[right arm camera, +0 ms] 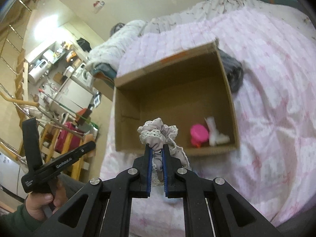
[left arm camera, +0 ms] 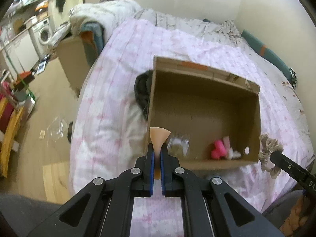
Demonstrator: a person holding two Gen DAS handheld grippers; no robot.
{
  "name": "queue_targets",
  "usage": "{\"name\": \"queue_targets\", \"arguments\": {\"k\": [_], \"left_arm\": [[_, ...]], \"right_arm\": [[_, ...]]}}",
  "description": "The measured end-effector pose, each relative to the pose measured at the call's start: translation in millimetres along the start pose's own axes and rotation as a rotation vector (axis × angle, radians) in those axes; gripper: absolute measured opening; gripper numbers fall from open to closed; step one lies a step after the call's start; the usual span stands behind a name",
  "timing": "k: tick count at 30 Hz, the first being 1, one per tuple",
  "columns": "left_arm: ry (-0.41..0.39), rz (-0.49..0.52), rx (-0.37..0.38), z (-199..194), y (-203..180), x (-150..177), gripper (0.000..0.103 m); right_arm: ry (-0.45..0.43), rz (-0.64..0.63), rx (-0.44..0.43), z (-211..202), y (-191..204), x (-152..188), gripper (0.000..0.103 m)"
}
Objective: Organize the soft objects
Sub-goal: 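Carry the tan foam piece and lace scrunchie over the box with both grippers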
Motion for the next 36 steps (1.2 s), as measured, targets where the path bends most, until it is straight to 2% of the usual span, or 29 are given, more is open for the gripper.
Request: {"name": "queue_targets", "arguments": {"k": [8,17,28,30,33,36], "left_arm": [[-0.039,0.038,-0.011,8,-15,-39,0.005],[0.002,0.054,0.005,46,-22,-55,0.005],[0.063,0.126,0.03,89,-43,-40,0.005],[0.07,0.125,0.045,92,-45,-39,0.005],[0.076,0.115,0.027,98,-43,-37,0.006],[0.11,0.084,0.046,107,-40,-32,0.006]], "right_arm": [[-0.04,-0.032,0.026,-2,3,-42,0.011],[-0.031,-0.022,0.053,22,-18,-60,0.011],[0.035,0.009,0.096,55,-45,-51,0.011],[0.046,0.007,0.105,59,-47,-52,0.011],[0.055,0.015,0.109,63,-50,-52,0.011],[0.062,0.019,0.12,66,-51,-51,0.011]]}}
Point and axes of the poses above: each gripper's, at about its wrist camera, not at the fingertips, and z roughly the way its jaws point, y to its left, x to its underside, the point moved 9 cm from there along z, roughly the way its jaws point, and after that the axes turned 9 degrees about y, right-handed, at the moved point
